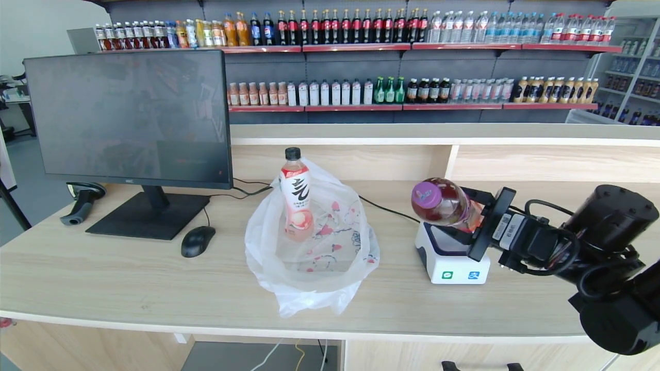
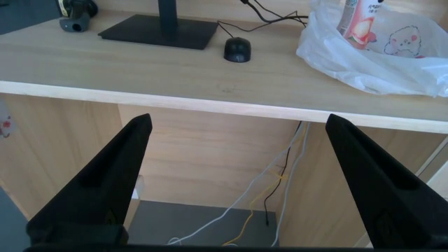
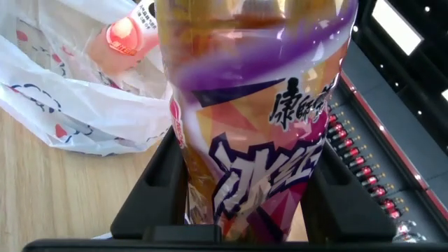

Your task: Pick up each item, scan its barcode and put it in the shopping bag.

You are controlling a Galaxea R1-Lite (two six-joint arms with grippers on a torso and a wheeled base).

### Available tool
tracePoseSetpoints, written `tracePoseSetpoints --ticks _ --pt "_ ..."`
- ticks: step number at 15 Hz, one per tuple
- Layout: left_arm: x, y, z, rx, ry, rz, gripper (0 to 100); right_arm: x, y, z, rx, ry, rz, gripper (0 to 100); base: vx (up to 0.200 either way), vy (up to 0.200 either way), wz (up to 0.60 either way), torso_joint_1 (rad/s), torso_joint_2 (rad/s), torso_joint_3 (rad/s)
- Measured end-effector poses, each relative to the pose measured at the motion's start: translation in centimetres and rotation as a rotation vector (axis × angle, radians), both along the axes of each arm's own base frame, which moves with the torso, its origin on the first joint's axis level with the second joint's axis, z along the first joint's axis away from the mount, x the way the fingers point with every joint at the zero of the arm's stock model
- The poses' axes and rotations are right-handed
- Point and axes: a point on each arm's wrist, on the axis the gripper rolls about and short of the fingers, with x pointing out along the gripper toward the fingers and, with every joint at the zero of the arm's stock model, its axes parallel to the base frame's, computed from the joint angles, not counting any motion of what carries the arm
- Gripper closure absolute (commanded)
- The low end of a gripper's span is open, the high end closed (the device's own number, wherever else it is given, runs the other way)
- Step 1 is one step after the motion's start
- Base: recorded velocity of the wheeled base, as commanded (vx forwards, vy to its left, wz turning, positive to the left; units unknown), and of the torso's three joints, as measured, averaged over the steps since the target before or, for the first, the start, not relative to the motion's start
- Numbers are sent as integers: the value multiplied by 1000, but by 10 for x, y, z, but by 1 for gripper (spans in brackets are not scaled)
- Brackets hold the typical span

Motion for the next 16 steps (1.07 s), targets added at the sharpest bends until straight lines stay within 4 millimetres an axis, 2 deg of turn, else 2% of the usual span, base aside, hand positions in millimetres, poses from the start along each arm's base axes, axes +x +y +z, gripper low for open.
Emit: tracePoseSetpoints --ticks 8,10,13,16 --pt "0 0 0 0 0 0 0 -23 4 32 229 61 -172 100 0 0 0 0 0 0" --pt "0 0 0 0 0 0 0 -30 11 39 281 70 -177 100 0 0 0 0 0 0" --pt "0 0 0 0 0 0 0 -39 33 54 484 144 -216 100 0 0 0 0 0 0" --pt "0 0 0 0 0 0 0 -38 40 70 708 224 -196 100 0 0 0 0 0 0"
